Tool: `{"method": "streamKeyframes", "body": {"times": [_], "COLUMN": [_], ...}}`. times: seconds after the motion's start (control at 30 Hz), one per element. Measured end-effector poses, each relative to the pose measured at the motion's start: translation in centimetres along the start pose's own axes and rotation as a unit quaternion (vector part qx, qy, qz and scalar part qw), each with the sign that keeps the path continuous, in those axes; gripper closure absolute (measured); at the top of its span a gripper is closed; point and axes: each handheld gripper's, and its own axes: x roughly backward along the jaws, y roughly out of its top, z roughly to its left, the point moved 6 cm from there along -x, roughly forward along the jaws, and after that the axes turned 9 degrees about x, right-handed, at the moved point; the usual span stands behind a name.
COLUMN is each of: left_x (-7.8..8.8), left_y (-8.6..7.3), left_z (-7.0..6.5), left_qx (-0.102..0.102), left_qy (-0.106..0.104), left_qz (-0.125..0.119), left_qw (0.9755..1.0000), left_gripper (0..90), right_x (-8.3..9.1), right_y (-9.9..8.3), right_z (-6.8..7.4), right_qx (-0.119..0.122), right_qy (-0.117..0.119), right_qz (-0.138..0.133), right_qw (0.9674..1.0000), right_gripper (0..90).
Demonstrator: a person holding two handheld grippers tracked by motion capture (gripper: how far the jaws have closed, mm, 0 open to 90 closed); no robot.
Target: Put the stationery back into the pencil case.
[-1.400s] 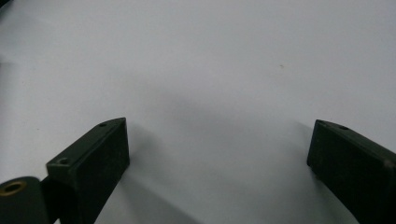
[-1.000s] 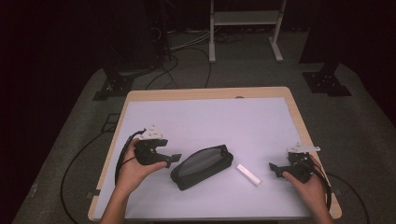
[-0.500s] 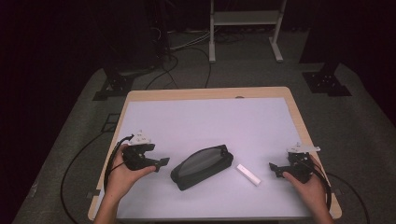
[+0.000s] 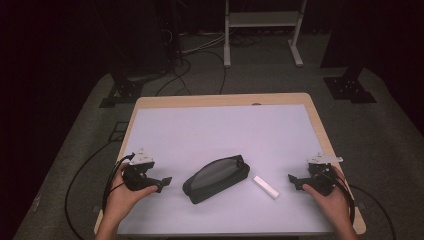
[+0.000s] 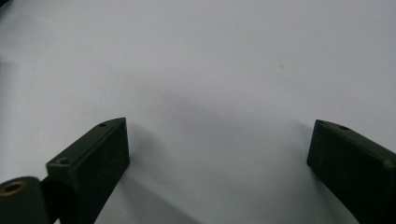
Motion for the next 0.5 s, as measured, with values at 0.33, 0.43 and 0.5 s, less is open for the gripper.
{"method": "streamKeyframes", "body": {"times": [0.33, 0.43, 0.5], "left_x": [-0.8, -1.1, -1.4], "left_y": [-2.2, -3.0, -3.5], "left_z": [1.3, 1.6, 2.0], "left_qx": [0.004, -0.001, -0.002], "left_qy": [0.015, 0.022, 0.031], "left_qz": [0.018, 0.026, 0.031], "left_qw": [0.9997, 0.9994, 0.9990], "left_gripper": [9.1, 9.0, 9.0], "right_x": [0.0, 0.0, 0.0], "right_y": [0.0, 0.0, 0.0], "right_z": [0.0, 0.0, 0.0], "right_qx": [-0.001, -0.001, 0.000], "right_qy": [0.001, 0.001, 0.001], "right_qz": [0.000, 0.000, 0.000], "right_qw": [1.0000, 1.0000, 1.0000], "right_gripper": [4.7, 4.7, 4.7]}}
